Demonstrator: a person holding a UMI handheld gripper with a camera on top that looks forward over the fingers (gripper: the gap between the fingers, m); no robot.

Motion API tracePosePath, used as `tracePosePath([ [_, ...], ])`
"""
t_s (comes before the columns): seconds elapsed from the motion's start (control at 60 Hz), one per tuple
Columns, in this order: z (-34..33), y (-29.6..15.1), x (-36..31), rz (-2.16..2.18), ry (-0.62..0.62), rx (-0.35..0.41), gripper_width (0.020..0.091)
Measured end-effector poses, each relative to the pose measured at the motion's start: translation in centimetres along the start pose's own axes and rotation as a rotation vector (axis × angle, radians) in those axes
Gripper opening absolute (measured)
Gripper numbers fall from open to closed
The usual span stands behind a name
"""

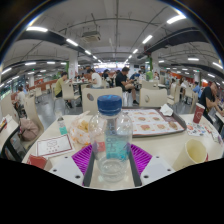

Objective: Pour water

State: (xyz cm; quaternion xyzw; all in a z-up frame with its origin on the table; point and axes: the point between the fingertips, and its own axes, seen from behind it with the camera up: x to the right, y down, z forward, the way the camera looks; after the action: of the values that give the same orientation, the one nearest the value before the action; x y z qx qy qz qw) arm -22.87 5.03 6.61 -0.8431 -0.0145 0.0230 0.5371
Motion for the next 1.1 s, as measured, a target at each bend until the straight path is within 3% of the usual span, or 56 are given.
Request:
tracePosePath([
  [0.233,-0.1,-0.1,-0.3,-0.046,-0.002,0.013,0.0383],
  [0.467,-2.1,-2.6,0.0,0.042,-0.026,0.027,0.0381],
  [0.633,-5.7,-8.9,0.9,0.505,-0.197,0.08,0.0381],
  [0.817,-8.6,-13.1,3.5,1.186,-0.406,0.063,0.0377],
  [1.1,-6.8,-9.7,7.8,1.861,-0.521,-0.007,0.0376],
])
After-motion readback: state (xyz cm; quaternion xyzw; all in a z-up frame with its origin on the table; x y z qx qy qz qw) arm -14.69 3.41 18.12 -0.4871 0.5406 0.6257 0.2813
